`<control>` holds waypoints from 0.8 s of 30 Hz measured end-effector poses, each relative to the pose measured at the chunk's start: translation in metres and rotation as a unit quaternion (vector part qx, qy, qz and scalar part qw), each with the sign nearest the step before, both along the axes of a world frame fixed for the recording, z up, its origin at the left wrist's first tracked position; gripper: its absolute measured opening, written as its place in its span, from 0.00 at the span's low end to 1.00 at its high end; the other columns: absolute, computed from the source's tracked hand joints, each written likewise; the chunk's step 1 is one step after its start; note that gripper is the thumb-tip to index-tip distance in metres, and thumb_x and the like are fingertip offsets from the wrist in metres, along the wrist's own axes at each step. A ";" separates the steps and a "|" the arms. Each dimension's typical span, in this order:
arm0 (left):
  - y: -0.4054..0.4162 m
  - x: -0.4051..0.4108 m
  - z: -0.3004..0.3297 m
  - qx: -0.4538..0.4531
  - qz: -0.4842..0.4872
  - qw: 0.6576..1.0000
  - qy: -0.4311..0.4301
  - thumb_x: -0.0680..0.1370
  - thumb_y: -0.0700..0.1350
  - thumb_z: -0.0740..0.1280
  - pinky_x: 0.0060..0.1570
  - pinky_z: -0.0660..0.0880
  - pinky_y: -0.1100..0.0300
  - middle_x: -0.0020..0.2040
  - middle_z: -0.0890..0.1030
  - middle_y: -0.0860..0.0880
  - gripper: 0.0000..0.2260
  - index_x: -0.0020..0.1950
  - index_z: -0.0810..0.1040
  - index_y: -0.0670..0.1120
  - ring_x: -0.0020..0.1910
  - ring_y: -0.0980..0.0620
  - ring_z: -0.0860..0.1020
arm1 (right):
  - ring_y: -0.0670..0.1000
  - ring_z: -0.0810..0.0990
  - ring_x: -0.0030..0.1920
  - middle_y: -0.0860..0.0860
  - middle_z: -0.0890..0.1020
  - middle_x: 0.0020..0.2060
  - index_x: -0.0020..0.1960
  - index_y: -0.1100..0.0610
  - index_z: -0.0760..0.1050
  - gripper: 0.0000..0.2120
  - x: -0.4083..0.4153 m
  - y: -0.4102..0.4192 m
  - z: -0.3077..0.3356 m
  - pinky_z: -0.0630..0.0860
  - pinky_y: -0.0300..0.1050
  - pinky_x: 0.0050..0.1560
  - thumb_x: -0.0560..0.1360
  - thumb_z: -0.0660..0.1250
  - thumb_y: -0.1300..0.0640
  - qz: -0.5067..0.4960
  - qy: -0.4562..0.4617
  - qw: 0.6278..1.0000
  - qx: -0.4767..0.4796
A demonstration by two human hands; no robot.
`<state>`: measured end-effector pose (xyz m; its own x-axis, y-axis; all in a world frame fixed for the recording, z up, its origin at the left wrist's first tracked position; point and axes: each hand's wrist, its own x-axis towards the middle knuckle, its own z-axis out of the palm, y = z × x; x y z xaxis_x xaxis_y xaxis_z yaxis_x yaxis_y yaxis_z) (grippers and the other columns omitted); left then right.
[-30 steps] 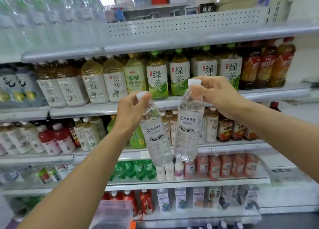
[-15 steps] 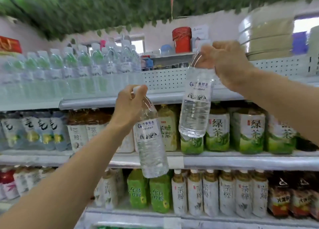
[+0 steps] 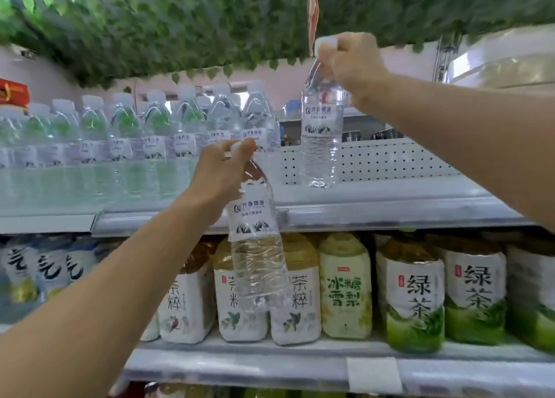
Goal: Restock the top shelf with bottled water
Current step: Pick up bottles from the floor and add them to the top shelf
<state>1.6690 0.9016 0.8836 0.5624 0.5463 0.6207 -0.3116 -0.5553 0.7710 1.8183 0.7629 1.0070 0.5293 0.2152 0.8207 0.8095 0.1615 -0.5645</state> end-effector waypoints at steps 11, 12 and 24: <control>0.029 0.019 0.004 -0.044 -0.043 0.998 0.012 0.81 0.53 0.63 0.43 0.78 0.49 0.43 0.85 0.42 0.16 0.63 0.74 0.43 0.39 0.49 0.83 | 0.57 0.80 0.52 0.60 0.80 0.54 0.62 0.70 0.73 0.17 0.041 0.046 -0.009 0.78 0.53 0.58 0.82 0.61 0.57 0.027 0.052 0.991 -0.119; 0.028 0.018 0.004 -0.043 -0.046 0.998 0.012 0.81 0.53 0.63 0.41 0.78 0.51 0.42 0.85 0.43 0.16 0.63 0.74 0.43 0.37 0.51 0.83 | 0.60 0.79 0.56 0.61 0.80 0.56 0.63 0.69 0.73 0.21 0.038 0.045 -0.014 0.76 0.58 0.62 0.81 0.61 0.53 0.032 0.060 0.989 -0.128; 0.025 0.020 0.003 -0.049 -0.033 0.998 0.005 0.82 0.52 0.63 0.35 0.73 0.58 0.42 0.84 0.44 0.16 0.64 0.71 0.43 0.31 0.56 0.82 | 0.54 0.81 0.53 0.51 0.79 0.58 0.63 0.53 0.72 0.46 0.057 0.025 -0.107 0.78 0.56 0.56 0.51 0.79 0.34 -0.018 0.119 0.929 -0.349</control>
